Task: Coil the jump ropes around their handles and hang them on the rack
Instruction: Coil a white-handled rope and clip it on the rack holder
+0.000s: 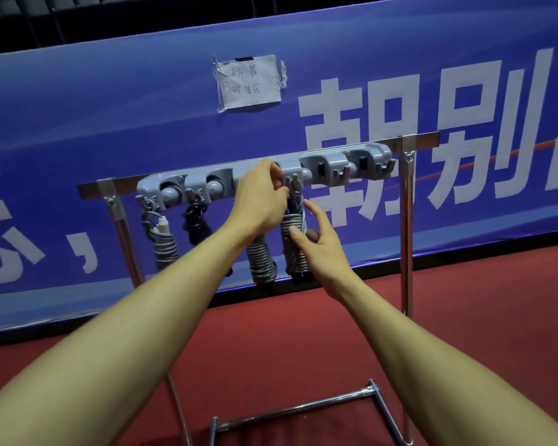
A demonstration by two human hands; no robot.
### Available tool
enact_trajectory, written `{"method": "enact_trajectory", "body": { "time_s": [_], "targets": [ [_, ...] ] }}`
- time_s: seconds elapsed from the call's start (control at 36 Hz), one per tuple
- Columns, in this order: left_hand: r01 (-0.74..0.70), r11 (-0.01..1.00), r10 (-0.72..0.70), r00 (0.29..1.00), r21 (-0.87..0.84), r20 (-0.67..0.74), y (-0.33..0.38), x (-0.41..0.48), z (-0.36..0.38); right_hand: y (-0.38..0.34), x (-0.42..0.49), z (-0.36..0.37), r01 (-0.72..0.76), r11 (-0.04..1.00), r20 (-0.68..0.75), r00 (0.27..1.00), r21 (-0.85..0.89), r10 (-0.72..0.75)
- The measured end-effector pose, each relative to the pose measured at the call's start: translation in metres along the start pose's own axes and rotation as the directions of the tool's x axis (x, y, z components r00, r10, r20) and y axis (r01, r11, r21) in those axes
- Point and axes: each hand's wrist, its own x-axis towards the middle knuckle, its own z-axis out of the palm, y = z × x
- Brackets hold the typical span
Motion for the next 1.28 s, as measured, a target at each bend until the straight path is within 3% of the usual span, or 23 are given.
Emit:
{"method": "enact_trajectory", "body": {
  "time_s": [0.08,0.22,0.33,0.44,0.56,0.67,0.78,0.97,1.28],
  "targets": [
    [-0.038,0.998,0.037,0.999,-0.058,-0.020,-0.005,-0.026,0.008,0.001,0.000,-0.003,-0.024,1.000,-0.002,1.000,0.003,0.024],
    [-0.039,0.990,0.047,0.997,-0.133,0.060,-0.026,-0.074,0.023,-0.005,-0.007,-0.013,-0.039,0.998,0.014,0.999,-0.050,0.040],
    [0.038,0.995,-0.016,0.975,-0.096,0.221,-0.047,-0.126,0.038,-0.005,-0.038,-0.027,-0.095,0.958,-0.124,0.990,-0.269,0.063],
    [0.008,0.998,-0.034,0.896,0.061,0.444,-0.064,-0.184,0.056,0.009,-0.103,-0.051,-0.131,0.849,-0.159,0.986,-0.511,0.056],
    [-0.036,0.987,-0.060,0.821,0.157,0.567,-0.068,-0.245,0.069,0.029,-0.183,-0.068,-0.055,0.670,-0.002,0.997,-0.740,0.080],
    [-0.068,0.976,-0.078,0.773,0.205,0.630,-0.062,-0.311,0.076,0.044,-0.259,-0.073,0.015,0.481,0.145,0.961,-0.876,0.235],
    [-0.090,0.969,-0.091,0.735,0.229,0.672,-0.063,-0.381,0.086,0.058,-0.329,-0.072,0.043,0.395,0.191,0.919,-0.918,0.344],
    [-0.012,0.972,-0.176,0.634,0.237,0.753,-0.097,-0.515,0.140,0.137,-0.444,-0.076,-0.025,0.387,0.180,0.857,-0.922,0.483],
    [0.229,0.929,-0.354,0.322,0.291,0.878,-0.190,-0.656,0.237,0.277,-0.538,-0.102,-0.291,0.266,0.021,0.637,-0.919,0.771]
  ]
}}
